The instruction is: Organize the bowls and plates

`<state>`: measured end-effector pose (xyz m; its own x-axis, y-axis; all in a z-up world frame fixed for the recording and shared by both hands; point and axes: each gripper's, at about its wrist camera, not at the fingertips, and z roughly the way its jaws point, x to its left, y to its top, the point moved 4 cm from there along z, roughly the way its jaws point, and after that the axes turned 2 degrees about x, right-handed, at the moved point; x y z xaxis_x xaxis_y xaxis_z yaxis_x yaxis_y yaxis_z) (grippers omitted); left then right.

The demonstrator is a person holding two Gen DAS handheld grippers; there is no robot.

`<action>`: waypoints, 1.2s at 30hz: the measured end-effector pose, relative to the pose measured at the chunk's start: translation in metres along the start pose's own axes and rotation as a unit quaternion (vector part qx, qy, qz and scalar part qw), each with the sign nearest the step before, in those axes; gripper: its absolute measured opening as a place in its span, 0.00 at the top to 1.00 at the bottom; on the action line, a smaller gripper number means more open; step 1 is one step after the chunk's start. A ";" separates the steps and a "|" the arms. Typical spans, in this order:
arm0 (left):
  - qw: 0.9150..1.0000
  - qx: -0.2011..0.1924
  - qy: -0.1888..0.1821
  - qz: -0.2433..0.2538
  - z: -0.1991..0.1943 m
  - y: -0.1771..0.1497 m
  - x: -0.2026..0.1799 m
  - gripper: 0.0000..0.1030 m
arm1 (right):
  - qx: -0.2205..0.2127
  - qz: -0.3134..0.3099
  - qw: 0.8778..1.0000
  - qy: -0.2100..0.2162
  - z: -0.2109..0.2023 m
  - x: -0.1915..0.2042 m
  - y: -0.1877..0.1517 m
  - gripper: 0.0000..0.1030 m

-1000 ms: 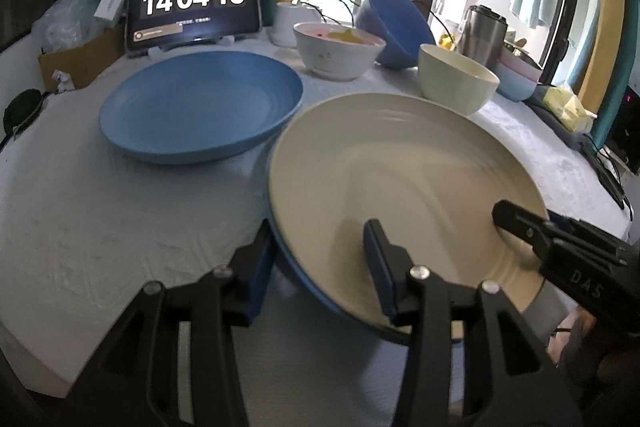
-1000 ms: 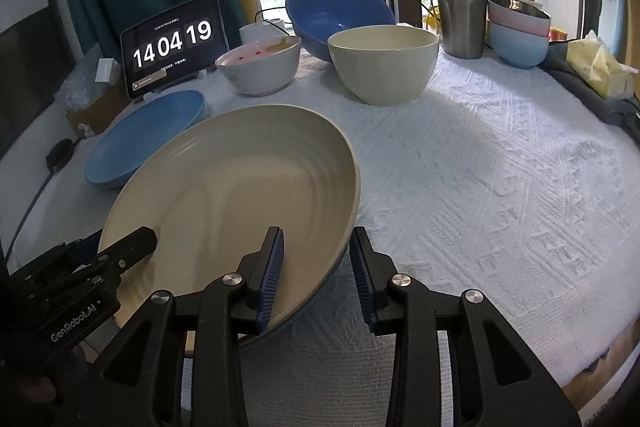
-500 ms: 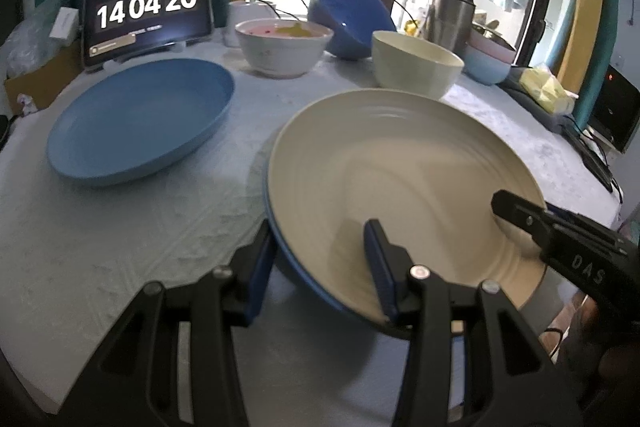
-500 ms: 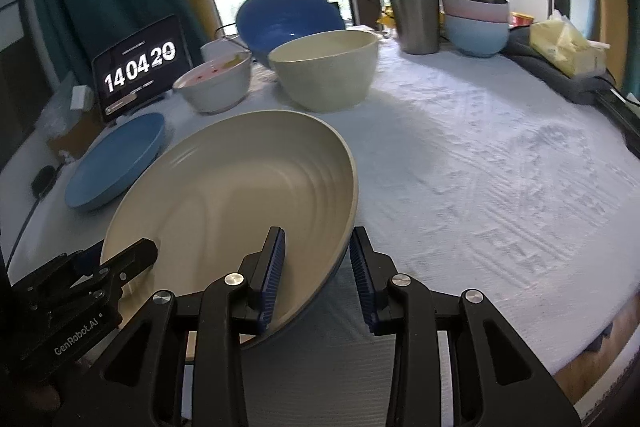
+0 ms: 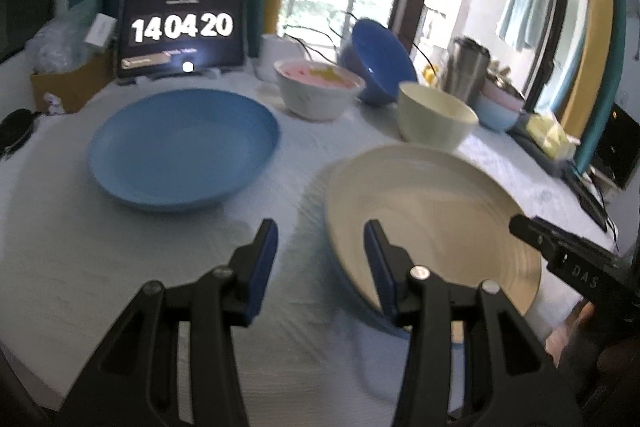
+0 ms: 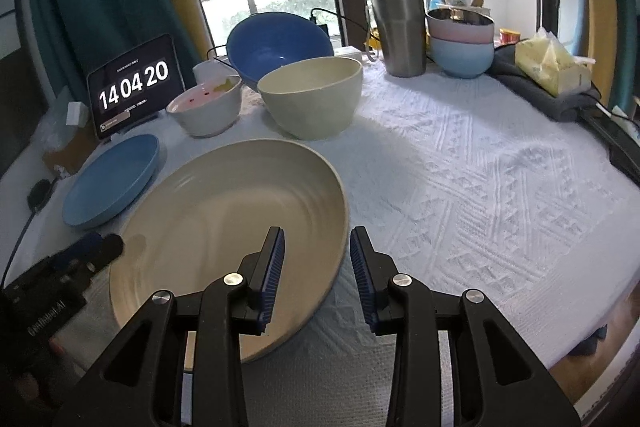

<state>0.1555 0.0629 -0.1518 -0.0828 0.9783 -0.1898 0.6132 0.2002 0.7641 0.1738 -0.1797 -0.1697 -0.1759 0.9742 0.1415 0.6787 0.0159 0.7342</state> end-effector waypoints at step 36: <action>0.987 -0.050 0.119 -0.098 -0.024 0.028 0.139 0.55 | -0.018 -0.081 0.996 0.044 0.015 0.113 0.040 0.58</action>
<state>0.1423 0.2056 -0.1414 -0.3825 0.9023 -0.1990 0.4880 0.3802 0.7856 0.1918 -0.0656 -0.1340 -0.3427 0.9364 0.0756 0.6104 0.1608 0.7756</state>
